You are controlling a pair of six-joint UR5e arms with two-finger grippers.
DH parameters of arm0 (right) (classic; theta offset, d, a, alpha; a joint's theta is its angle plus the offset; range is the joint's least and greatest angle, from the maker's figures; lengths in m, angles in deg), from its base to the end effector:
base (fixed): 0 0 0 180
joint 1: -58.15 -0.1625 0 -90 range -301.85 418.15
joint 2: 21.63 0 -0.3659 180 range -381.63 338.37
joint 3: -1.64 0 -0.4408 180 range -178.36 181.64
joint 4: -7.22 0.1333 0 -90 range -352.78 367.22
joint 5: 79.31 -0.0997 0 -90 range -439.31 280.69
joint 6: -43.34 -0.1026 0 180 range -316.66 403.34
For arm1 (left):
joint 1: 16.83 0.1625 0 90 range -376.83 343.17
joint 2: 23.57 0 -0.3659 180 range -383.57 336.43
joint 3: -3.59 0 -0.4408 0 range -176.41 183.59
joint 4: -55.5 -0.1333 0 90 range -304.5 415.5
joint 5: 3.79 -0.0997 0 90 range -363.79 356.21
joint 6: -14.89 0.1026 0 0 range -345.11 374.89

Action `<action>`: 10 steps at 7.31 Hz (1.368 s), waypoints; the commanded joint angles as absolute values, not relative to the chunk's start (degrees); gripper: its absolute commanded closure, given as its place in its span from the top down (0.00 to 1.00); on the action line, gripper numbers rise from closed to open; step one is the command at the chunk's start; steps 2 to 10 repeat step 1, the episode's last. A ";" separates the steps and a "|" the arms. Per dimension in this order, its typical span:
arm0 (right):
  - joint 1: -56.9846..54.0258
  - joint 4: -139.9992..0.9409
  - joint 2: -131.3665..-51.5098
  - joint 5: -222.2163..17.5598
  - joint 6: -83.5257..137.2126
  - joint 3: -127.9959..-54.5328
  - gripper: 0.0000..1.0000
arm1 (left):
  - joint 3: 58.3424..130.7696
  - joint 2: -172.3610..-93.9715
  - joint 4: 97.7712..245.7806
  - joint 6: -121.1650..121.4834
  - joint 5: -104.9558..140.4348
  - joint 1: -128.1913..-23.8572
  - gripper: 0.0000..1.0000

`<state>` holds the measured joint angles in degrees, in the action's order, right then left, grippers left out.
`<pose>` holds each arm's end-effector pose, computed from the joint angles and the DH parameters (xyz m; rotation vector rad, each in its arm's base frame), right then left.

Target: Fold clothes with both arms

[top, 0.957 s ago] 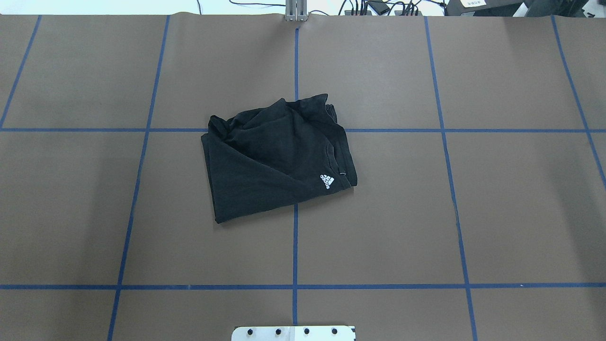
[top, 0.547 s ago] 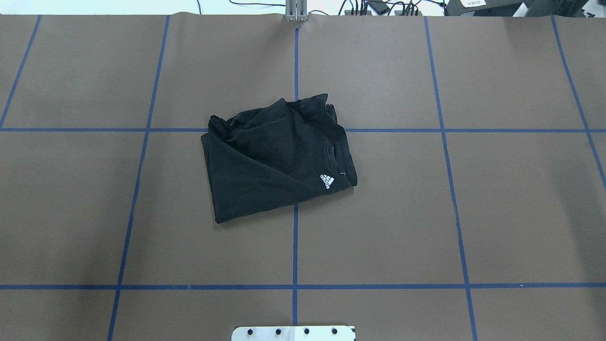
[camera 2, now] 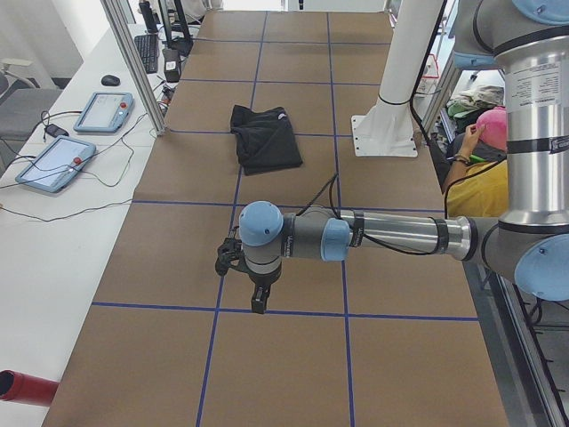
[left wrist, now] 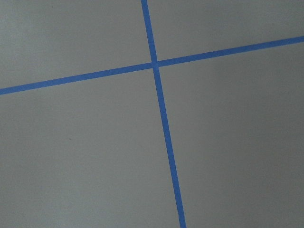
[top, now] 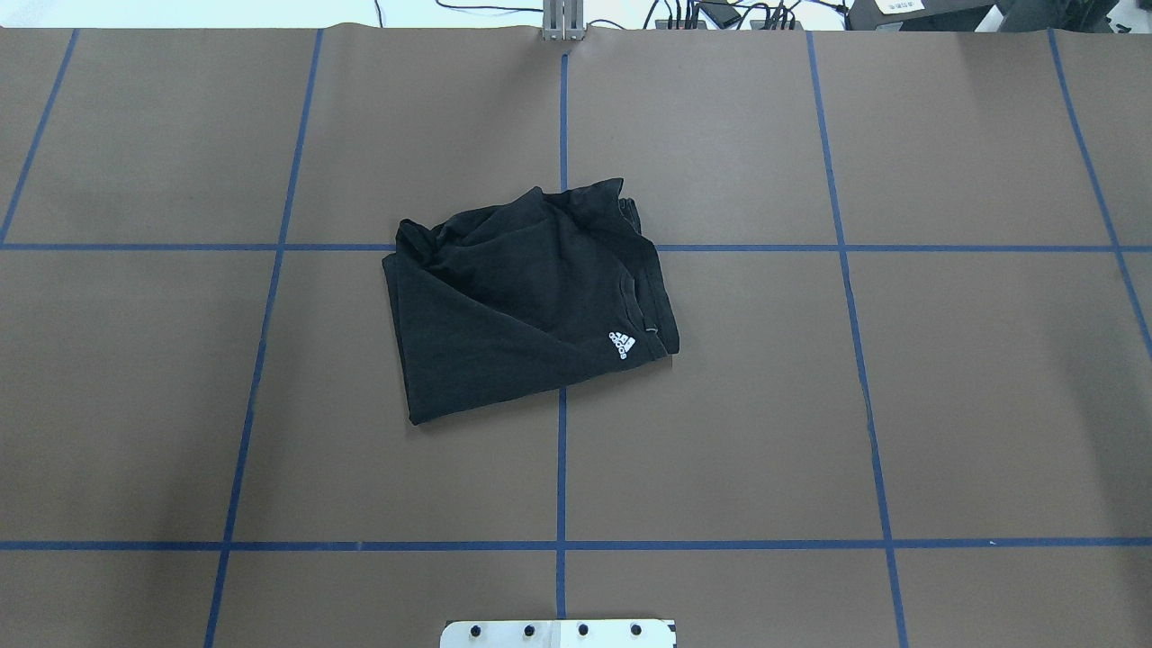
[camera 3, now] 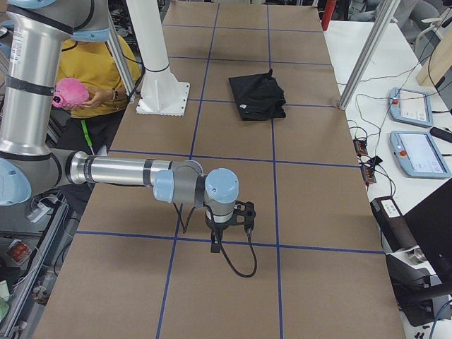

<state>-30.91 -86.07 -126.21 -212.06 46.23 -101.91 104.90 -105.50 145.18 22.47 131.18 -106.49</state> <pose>0.0564 -0.4433 0.6072 -0.0592 -0.7469 -0.0356 -0.0579 -0.4923 0.5673 0.0979 0.7809 0.1510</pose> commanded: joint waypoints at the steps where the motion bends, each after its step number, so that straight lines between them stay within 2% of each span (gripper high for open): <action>1: -29.30 -85.95 -125.34 -211.93 46.16 -101.98 1.00 | 104.40 -105.05 144.97 22.71 130.68 -106.48 1.00; 10: -29.30 -85.95 -125.34 -211.93 46.16 -101.98 1.00 | 104.40 -105.05 144.97 22.71 130.68 -106.48 1.00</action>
